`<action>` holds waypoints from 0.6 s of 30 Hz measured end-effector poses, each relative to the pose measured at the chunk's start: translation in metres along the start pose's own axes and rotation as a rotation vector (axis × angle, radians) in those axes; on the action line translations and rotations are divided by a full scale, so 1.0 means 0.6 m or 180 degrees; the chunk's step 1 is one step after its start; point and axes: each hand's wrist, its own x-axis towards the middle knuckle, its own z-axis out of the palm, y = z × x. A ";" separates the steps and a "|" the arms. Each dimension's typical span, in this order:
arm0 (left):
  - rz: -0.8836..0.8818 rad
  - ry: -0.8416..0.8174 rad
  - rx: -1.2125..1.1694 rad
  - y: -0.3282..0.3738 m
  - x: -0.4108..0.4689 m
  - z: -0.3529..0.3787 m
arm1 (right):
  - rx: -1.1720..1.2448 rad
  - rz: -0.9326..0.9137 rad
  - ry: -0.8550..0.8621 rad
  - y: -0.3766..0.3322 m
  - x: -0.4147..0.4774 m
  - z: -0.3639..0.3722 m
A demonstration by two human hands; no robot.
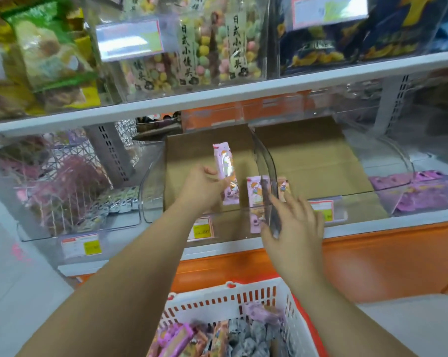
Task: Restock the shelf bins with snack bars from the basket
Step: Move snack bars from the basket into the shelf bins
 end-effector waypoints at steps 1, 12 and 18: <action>-0.0100 -0.0113 0.0244 -0.001 0.012 0.008 | 0.0016 -0.0023 0.0025 0.001 -0.003 0.003; -0.0464 -0.1361 0.1596 -0.003 0.032 0.046 | 0.0107 -0.0105 0.0207 0.007 -0.002 0.016; -0.0467 -0.1436 0.1904 0.007 0.023 0.036 | 0.0291 -0.0087 0.0058 0.004 -0.005 0.015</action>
